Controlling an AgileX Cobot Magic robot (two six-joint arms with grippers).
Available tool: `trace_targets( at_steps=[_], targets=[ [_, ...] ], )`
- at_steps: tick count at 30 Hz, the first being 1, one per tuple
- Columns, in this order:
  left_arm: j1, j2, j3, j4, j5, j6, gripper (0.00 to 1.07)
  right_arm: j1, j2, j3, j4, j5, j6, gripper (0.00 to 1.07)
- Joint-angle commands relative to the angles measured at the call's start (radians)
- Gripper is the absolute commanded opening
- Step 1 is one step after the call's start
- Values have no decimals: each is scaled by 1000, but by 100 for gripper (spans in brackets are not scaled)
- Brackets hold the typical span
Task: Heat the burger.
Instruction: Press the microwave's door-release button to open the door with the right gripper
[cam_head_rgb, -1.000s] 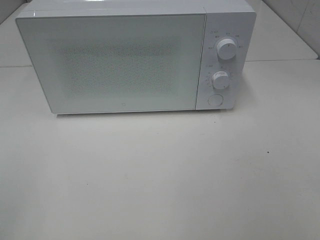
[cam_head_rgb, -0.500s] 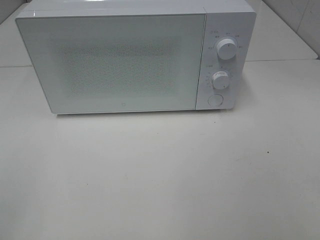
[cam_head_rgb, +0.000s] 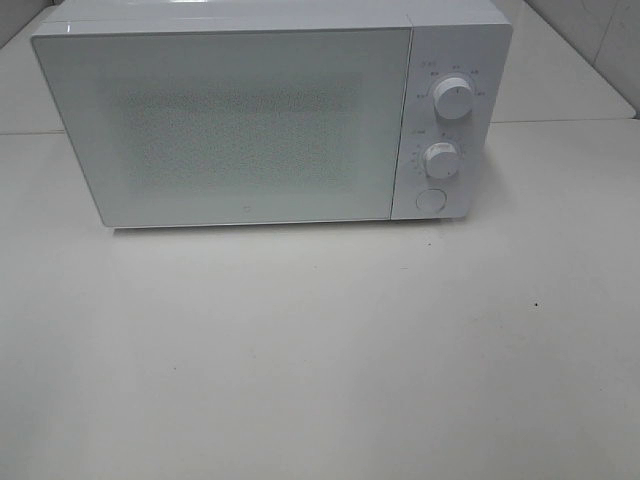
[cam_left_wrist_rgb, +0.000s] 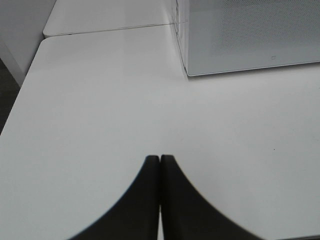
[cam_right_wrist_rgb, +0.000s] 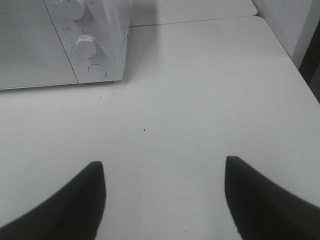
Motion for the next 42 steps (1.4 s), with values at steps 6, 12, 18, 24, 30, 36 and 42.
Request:
trace_targets(
  at_steps=[6, 12, 18, 24, 30, 36, 42],
  targets=[
    [3, -19, 2, -4, -14, -6, 0, -5, -27, 2, 1, -2, 0, 65],
    [3, -19, 2, -4, -14, -6, 0, -5, -27, 2, 1, -2, 0, 65],
    [3, -19, 2, -4, -14, -6, 0, -5, -27, 2, 1, -2, 0, 65],
    [3, -19, 2, -4, -14, -6, 0, -5, -15, -10, 0, -20, 0, 63],
    [3, -19, 2, -4, -14, -6, 0, -5, 111, -26, -12, -164, 0, 55],
    [3, -19, 2, -4, -14, -6, 0, -5, 324, 11, -13, -426, 0, 49],
    [3, -19, 2, -4, -14, -6, 0, -5, 544, 21, -2, -624, 0, 44]
  ],
)
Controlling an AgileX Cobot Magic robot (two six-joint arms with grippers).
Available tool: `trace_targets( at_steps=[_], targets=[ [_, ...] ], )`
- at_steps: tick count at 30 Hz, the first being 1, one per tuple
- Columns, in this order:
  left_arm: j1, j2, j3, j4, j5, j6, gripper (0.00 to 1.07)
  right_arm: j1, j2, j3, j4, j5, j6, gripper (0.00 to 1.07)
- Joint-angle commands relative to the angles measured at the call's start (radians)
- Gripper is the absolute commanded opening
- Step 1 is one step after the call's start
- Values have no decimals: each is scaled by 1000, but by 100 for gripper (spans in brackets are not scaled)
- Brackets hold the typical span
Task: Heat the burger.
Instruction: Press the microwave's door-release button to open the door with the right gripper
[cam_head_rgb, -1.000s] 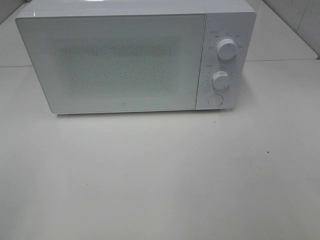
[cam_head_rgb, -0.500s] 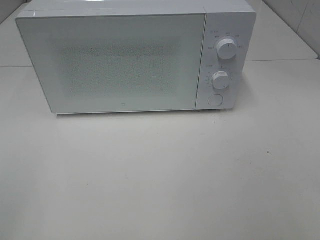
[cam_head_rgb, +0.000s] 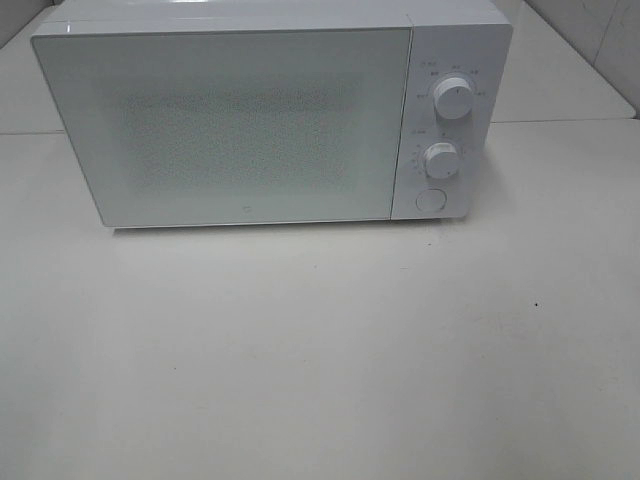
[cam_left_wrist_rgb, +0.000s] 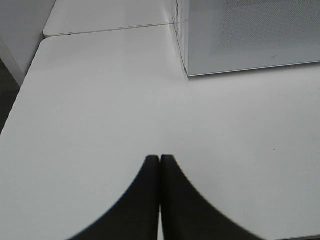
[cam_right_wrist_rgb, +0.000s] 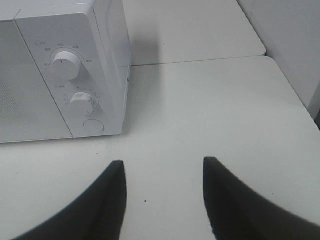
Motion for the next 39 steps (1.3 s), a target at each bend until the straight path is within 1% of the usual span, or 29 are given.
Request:
trace_targets(
  at_steps=[1, 2, 4, 5, 6, 7, 8, 9, 10, 11, 12, 13, 14, 16, 19, 21, 22, 24, 27, 29, 30, 31, 32, 35, 37, 39],
  targets=[
    [3, -19, 2, -4, -14, -6, 0, -5, 125, 4, 5, -132, 0, 41],
    [3, -19, 2, -4, -14, -6, 0, -5, 125, 4, 5, -132, 0, 41],
    [3, -19, 2, -4, -14, -6, 0, -5, 231, 4, 5, -208, 0, 35],
    [3, -19, 2, -4, -14, -6, 0, -5, 231, 4, 5, -208, 0, 35],
    [3, -19, 2, -4, -14, -6, 0, -5, 303, 4, 5, -257, 0, 29],
    [3, -19, 2, -4, -14, -6, 0, -5, 331, 4, 5, -276, 0, 25],
    [3, -19, 2, -4, -14, -6, 0, -5, 331, 4, 5, -276, 0, 25],
    [3, -19, 2, -4, -14, -6, 0, -5, 392, 4, 5, -325, 0, 20],
    [3, -19, 2, -4, -14, -6, 0, -5, 461, 4, 5, -374, 0, 17],
    [3, -19, 2, -4, -14, -6, 0, -5, 461, 4, 5, -374, 0, 17],
    [3, -19, 2, -4, -14, -6, 0, -5, 489, 4, 5, -404, 0, 12],
    [3, -19, 2, -4, -14, -6, 0, -4, 559, 4, 5, -456, 0, 6],
    [3, -19, 2, -4, -14, -6, 0, -4, 559, 4, 5, -456, 0, 6],
    [3, -19, 2, -4, -14, -6, 0, -3, 658, 4, 5, -533, 11, 0],
    [3, -19, 2, -4, -14, -6, 0, -3, 693, 4, 5, -561, 20, 0],
    [3, -19, 2, -4, -14, -6, 0, -3, 820, 4, 5, -667, 52, 0],
    [3, -19, 2, -4, -14, -6, 0, -3, 820, 4, 5, -667, 52, 0],
    [3, -19, 2, -4, -14, -6, 0, -2, 903, 4, 4, -757, 64, 0],
    [3, -19, 2, -4, -14, -6, 0, -2, 931, 4, 0, -786, 72, 0],
    [3, -19, 2, -4, -14, -6, 0, -2, 1026, 2, -24, -862, 105, 0],
    [3, -19, 2, -4, -14, -6, 0, -2, 1026, 2, -24, -862, 105, 0],
    [3, -19, 2, -4, -14, -6, 0, -2, 1044, 2, -36, -875, 115, 0],
    [3, -19, 2, -4, -14, -6, 0, -2, 1086, 2, -87, -912, 154, 0],
    [3, -19, 2, -4, -14, -6, 0, -2, 1103, 2, -117, -934, 177, 0],
    [3, -19, 2, -4, -14, -6, 0, -2, 1177, 2, -228, -1035, 297, 0],
    [3, -19, 2, -4, -14, -6, 0, -2, 1195, 2, -253, -1059, 322, 0]
  ],
)
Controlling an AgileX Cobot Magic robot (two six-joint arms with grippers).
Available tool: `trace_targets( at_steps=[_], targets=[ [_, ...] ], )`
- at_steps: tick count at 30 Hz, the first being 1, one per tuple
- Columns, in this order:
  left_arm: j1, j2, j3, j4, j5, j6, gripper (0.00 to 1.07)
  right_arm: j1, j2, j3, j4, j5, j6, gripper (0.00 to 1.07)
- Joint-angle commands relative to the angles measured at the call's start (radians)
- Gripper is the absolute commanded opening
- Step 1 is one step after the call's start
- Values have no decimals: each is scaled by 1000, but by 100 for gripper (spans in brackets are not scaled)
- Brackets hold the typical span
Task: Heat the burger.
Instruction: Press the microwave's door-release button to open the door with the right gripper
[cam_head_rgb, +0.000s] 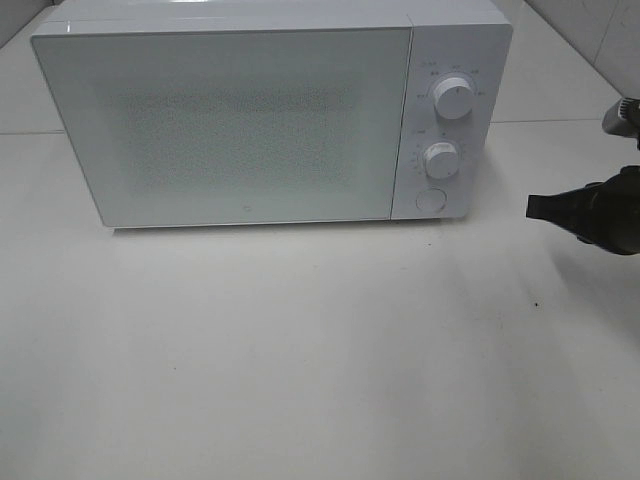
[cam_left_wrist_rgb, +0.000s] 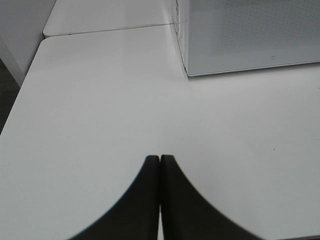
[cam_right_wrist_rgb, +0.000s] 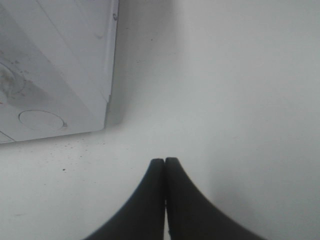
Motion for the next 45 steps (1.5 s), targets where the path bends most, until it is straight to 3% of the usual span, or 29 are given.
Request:
trace_targets(
  at_steps=[1, 11, 16, 19, 23, 30, 37, 45],
  targets=[
    [3, -19, 2, -4, -14, -6, 0, -2, 73, 1, -154, -145, 149, 0],
    [3, -19, 2, -4, -14, -6, 0, 0, 156, -62, -400, -203, 438, 0],
    [3, -19, 2, -4, -14, -6, 0, 84, 163, -107, -441, -185, 575, 0],
    [3, -19, 2, -4, -14, -6, 0, 163, 169, -147, -416, -150, 635, 0],
    [3, -19, 2, -4, -14, -6, 0, 242, 185, -202, -268, -84, 773, 0],
    [3, -19, 2, -4, -14, -6, 0, 251, 247, -221, -137, -88, 895, 0],
    [3, -19, 2, -4, -14, -6, 0, 251, 330, -221, 21, -234, 984, 0],
    [3, -19, 2, -4, -14, -6, 0, 251, 388, -255, 66, -291, 1023, 0]
  ],
)
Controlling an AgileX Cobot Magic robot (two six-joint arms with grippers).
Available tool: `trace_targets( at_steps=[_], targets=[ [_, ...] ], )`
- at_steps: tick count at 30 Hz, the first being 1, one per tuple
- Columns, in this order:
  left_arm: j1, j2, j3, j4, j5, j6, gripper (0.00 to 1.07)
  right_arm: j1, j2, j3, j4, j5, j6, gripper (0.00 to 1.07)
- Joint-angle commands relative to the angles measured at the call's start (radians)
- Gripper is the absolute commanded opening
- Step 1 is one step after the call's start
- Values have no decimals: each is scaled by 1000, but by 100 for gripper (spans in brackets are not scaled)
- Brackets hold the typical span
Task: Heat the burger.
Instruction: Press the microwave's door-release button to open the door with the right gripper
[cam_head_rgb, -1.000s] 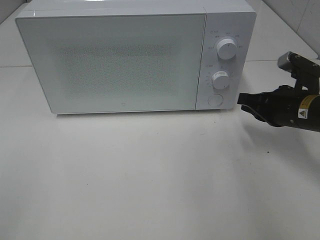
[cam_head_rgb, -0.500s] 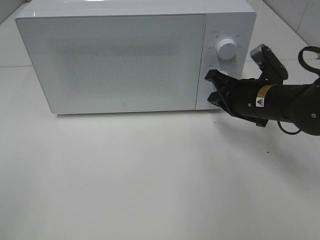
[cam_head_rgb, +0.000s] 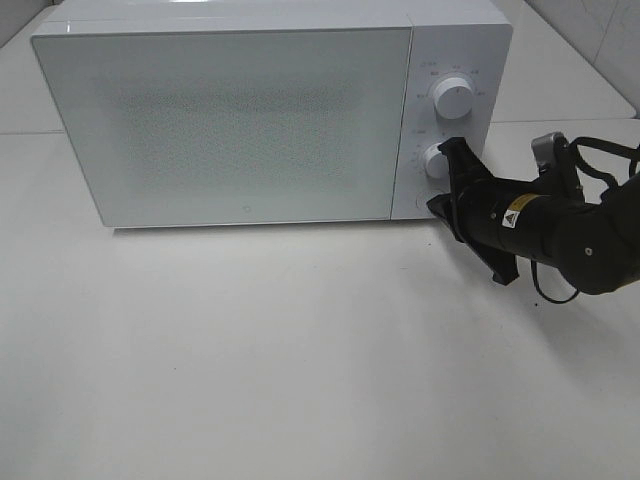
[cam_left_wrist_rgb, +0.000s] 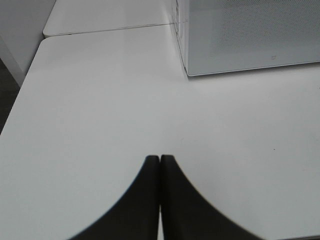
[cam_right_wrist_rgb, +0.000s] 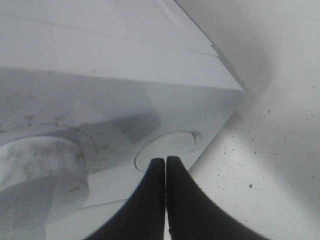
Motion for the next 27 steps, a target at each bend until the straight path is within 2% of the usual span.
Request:
trace_targets(
  at_steps=[1, 6, 9, 16, 27],
  targets=[
    [3, -19, 2, -4, -14, -6, 0, 2, 12, -29, -7, -30, 4, 0],
    [3, -19, 2, -4, -14, -6, 0, 2, 42, -89, -1, -33, 14, 0],
    [3, -19, 2, -4, -14, -6, 0, 2, 43, -91, 12, -35, 14, 0],
    [3, -19, 2, -4, -14, -6, 0, 2, 43, -101, 136, -133, 10, 0],
    [3, -19, 2, -4, -14, -6, 0, 2, 43, -198, 122, -128, 17, 0]
  ],
)
